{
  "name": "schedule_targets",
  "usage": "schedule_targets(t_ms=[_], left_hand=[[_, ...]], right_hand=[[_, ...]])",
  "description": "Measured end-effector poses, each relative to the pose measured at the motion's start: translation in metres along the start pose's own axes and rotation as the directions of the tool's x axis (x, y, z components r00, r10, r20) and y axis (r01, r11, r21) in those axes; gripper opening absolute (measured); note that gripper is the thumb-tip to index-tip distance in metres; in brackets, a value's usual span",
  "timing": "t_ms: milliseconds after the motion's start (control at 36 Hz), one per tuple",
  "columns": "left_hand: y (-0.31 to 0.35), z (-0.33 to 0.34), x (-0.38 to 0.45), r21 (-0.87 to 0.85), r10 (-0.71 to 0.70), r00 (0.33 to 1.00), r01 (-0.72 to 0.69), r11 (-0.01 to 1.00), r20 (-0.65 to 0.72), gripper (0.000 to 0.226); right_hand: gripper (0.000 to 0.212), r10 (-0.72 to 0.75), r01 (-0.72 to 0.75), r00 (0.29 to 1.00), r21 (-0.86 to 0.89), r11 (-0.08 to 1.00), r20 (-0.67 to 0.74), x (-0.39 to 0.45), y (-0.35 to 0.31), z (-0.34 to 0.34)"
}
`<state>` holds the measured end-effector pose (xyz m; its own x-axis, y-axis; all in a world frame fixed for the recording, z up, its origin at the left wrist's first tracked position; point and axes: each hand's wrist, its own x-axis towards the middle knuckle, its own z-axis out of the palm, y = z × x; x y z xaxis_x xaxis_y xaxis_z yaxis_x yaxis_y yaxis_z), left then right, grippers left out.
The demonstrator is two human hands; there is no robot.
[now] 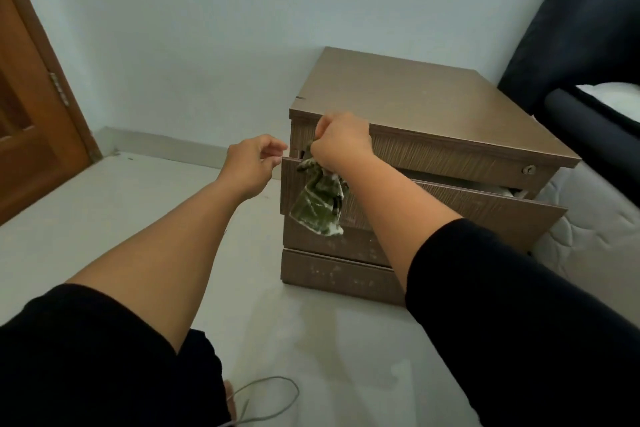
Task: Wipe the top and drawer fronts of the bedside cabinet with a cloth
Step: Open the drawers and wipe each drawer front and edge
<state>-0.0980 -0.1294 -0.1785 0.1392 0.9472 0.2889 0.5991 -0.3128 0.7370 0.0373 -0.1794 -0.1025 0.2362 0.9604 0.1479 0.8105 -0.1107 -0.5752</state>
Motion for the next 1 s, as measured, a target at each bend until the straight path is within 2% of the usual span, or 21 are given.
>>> schedule_targets(t_ms=[83,167,306,417,639,889,1000], left_hand=[[0.004,0.002,-0.001,-0.003,-0.004,1.0,0.004,1.0,-0.008,0.025],[0.009,0.004,-0.001,-0.03,0.002,1.0,-0.002,1.0,0.004,0.032],[0.012,0.006,0.001,-0.029,0.001,0.999,0.0,1.0,0.032,0.041],[0.005,0.007,0.001,-0.046,-0.001,1.0,0.001,0.999,-0.001,0.038],[-0.002,0.012,0.001,-0.063,0.013,1.0,-0.015,0.998,-0.028,0.025],[0.001,0.009,0.001,0.08,0.093,0.995,-0.091,0.993,-0.02,0.016],[0.006,0.01,0.004,0.214,0.124,0.992,-0.122,0.969,0.001,0.018]], right_hand=[[0.02,-0.09,0.088,0.994,-0.037,0.995,-0.059,-0.002,-0.004,0.008],[0.018,-0.181,0.173,0.982,-0.126,0.977,-0.058,0.001,-0.001,0.025],[0.019,-0.2,0.188,0.979,-0.206,0.96,-0.043,0.005,0.01,0.054],[0.021,-0.235,0.214,0.967,-0.19,0.958,-0.096,0.004,0.017,0.063],[0.02,-0.321,0.275,0.941,-0.304,0.912,-0.112,0.004,0.017,0.066],[0.022,-0.341,0.297,0.937,-0.337,0.893,-0.077,0.001,0.02,0.058],[0.023,-0.326,0.285,0.943,-0.334,0.898,-0.072,-0.001,0.028,0.051]])
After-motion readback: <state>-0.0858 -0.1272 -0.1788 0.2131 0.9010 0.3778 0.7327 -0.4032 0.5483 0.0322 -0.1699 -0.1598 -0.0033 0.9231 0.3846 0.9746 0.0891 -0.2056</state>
